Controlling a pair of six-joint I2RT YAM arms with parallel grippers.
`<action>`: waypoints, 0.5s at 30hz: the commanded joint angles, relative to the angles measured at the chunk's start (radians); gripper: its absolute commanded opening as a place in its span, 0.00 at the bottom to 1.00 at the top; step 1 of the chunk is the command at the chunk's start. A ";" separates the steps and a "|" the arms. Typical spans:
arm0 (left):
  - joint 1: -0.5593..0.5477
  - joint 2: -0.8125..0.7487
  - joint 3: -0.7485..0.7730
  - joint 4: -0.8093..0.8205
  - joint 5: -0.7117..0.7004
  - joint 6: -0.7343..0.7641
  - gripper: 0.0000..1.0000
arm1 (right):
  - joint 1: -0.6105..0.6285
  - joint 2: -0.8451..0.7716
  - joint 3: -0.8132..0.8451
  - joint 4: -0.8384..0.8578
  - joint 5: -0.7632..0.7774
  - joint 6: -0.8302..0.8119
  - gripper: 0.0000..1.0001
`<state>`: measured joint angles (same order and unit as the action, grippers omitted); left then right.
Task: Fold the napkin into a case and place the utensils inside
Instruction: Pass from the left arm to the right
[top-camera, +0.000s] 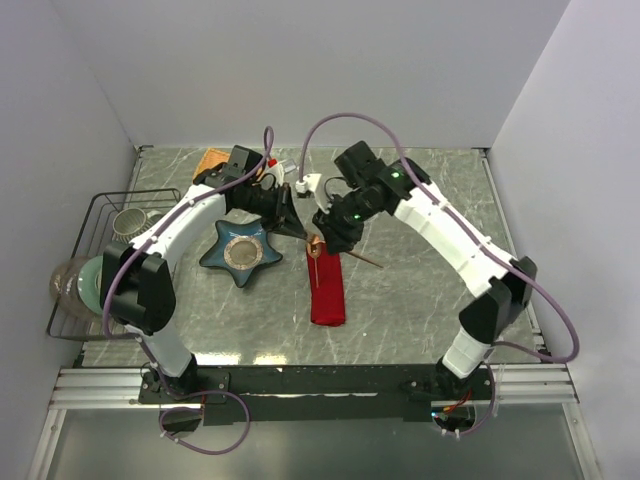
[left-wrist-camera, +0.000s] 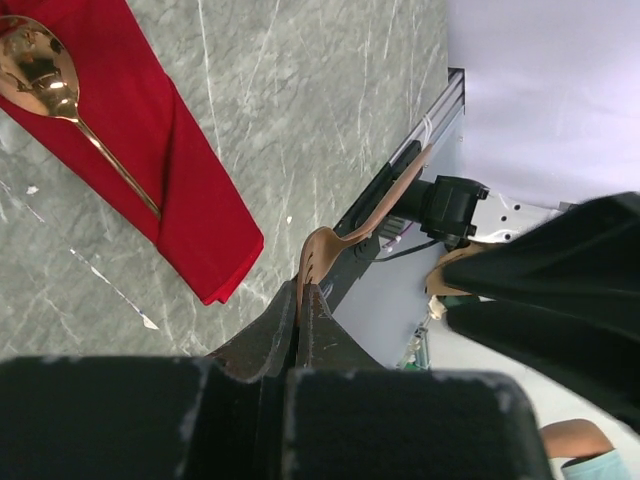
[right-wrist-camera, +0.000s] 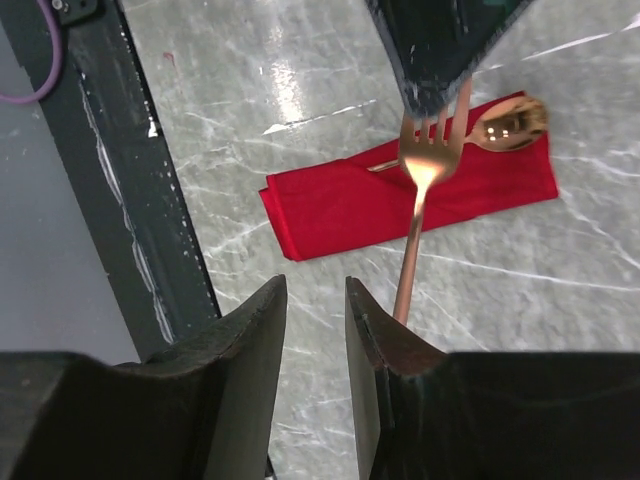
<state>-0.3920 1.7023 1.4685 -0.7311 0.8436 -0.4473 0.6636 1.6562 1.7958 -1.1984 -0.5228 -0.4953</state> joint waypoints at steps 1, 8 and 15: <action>-0.014 -0.006 0.041 -0.004 0.038 -0.042 0.01 | 0.025 0.043 0.046 -0.021 0.039 0.020 0.38; -0.024 -0.020 0.018 -0.002 0.045 -0.028 0.01 | 0.047 0.116 0.103 -0.046 0.078 -0.005 0.36; -0.033 -0.038 0.004 0.006 0.045 -0.033 0.01 | 0.057 0.142 0.112 -0.067 0.118 -0.035 0.33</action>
<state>-0.4168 1.7100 1.4681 -0.7307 0.8509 -0.4580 0.7090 1.7821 1.8538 -1.2354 -0.4328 -0.5041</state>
